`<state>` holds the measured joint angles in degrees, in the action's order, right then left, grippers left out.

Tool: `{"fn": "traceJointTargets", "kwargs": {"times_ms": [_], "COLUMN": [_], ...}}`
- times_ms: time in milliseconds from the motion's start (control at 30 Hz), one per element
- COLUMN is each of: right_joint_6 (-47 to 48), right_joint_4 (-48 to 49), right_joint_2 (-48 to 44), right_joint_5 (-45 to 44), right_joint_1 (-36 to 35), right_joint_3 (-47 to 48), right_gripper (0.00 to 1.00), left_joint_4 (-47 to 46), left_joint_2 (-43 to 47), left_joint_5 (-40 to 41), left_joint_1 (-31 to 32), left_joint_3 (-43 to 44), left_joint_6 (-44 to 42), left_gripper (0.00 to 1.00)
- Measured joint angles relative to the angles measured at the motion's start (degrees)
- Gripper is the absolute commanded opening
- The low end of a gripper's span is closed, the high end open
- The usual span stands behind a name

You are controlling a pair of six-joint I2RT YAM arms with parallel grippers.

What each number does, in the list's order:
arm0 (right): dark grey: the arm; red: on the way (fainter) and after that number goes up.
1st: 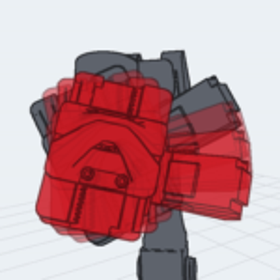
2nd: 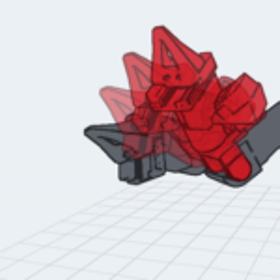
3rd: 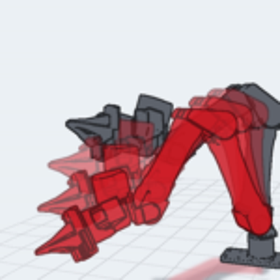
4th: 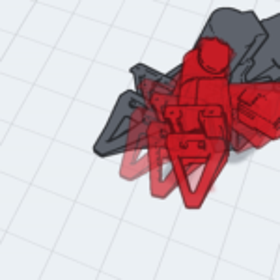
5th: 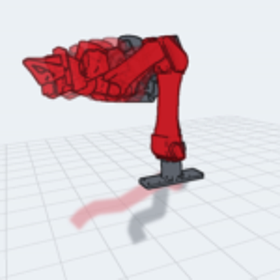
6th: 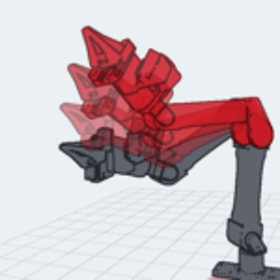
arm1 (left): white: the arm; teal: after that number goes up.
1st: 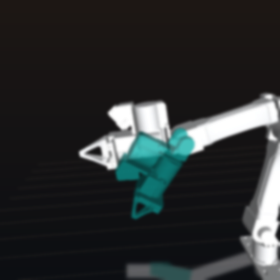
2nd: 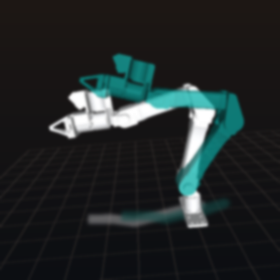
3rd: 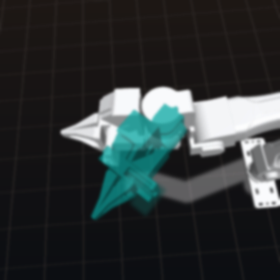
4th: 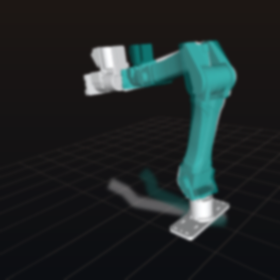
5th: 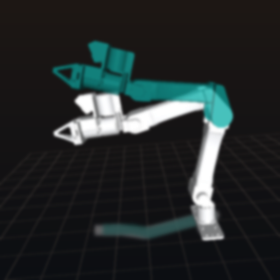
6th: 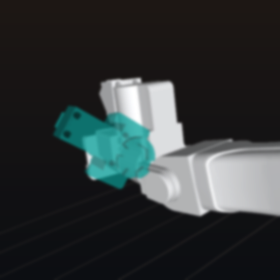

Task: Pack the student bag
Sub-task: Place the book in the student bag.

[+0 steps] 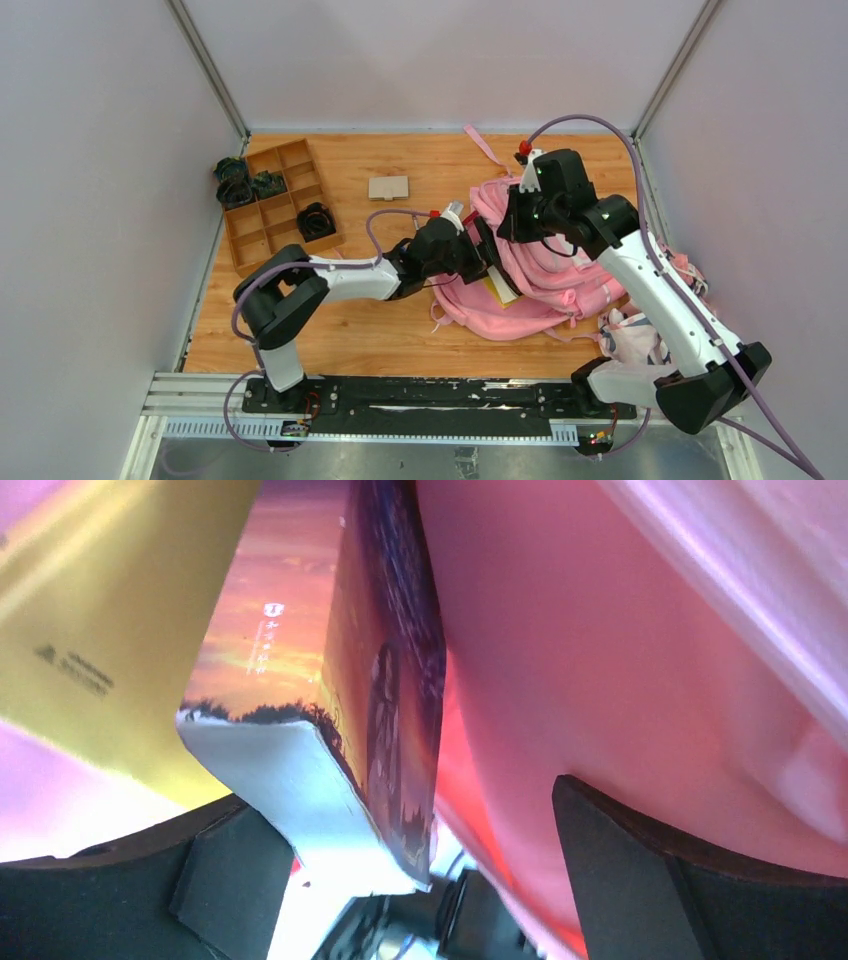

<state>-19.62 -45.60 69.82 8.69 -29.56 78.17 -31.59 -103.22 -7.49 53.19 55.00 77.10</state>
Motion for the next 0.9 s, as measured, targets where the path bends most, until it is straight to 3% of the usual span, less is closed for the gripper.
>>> {"fn": "traceJointTargets", "kwargs": {"times_ms": [233, 467, 633, 800, 900], "right_joint_6": [0.94, 1.22, 1.22, 1.42, 1.64], "right_joint_4": [-0.04, -0.07, -0.07, -0.2, -0.22], "right_joint_2": [-1.2, -1.05, -0.31, -0.22, -0.24], "right_joint_5": [-1.25, -1.11, -0.15, 0.15, 0.37], "right_joint_1": [0.9, 1.42, 1.51, 1.55, 1.6], "right_joint_3": [-2.08, -2.19, -2.19, -2.19, -3.13], "right_gripper": [0.0, 0.0, 0.0, 0.0, 0.0], "left_joint_4": [10.97, 22.95, 31.43, 38.64, 41.44], "left_joint_2": [11.41, 24.79, 27.93, 31.61, 36.7], "left_joint_5": [-8.55, -8.87, -6.21, -2.75, -0.57], "left_joint_1": [-0.11, 0.13, 0.13, -1.88, -3.82], "left_joint_3": [-3.13, -5.53, -5.53, -6.54, -8.11], "left_joint_6": [-9.01, -19.82, -24.83, -26.49, -27.06], "left_gripper": [0.99, 0.99, 0.82, 0.75, 0.62]}}
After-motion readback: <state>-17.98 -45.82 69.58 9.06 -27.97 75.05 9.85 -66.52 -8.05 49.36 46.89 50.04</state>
